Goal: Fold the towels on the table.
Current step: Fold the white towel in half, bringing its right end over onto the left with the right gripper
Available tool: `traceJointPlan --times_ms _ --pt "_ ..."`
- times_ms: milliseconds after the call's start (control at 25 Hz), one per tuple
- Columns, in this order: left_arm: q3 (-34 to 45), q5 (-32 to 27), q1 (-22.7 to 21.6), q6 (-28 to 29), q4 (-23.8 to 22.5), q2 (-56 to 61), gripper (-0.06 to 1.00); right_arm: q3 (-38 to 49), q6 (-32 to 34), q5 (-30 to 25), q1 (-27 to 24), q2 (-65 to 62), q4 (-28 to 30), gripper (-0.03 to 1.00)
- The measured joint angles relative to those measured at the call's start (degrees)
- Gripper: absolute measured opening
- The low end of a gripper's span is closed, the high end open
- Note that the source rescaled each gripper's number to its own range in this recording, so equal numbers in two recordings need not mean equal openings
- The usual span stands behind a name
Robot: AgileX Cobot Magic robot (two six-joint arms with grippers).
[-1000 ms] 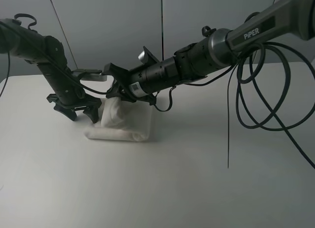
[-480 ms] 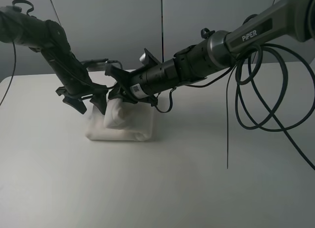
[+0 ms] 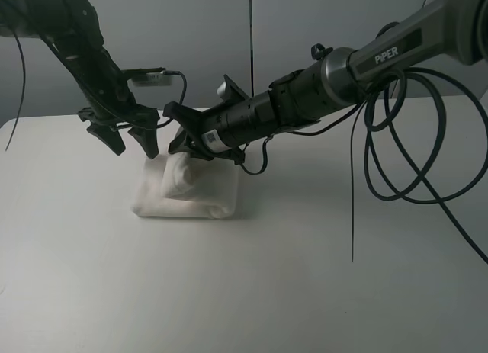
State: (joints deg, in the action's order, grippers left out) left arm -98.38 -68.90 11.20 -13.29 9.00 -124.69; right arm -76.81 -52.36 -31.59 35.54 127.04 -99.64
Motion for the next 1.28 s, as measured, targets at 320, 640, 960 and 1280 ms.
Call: traceJointPlan --times_ms 320,640,960,1280 --pt "-0.5 -0.4 0.0 0.7 -4.8 9.4 0.96 0.0 1.7 2.5 0.1 0.0 0.0 0.01" --pt "-0.5 -0.6 0.0 1.0 -5.0 11.2 0.96 -2.2 2.1 5.6 2.8 0.1 0.0 0.01" --pt "-0.5 -0.6 0.0 1.1 -4.1 11.2 0.96 -4.7 0.0 11.8 6.4 0.1 -0.1 0.48" --pt "-0.5 -0.6 0.0 1.1 -3.8 11.2 0.96 -4.6 -0.6 13.5 7.1 0.2 -0.1 0.83"
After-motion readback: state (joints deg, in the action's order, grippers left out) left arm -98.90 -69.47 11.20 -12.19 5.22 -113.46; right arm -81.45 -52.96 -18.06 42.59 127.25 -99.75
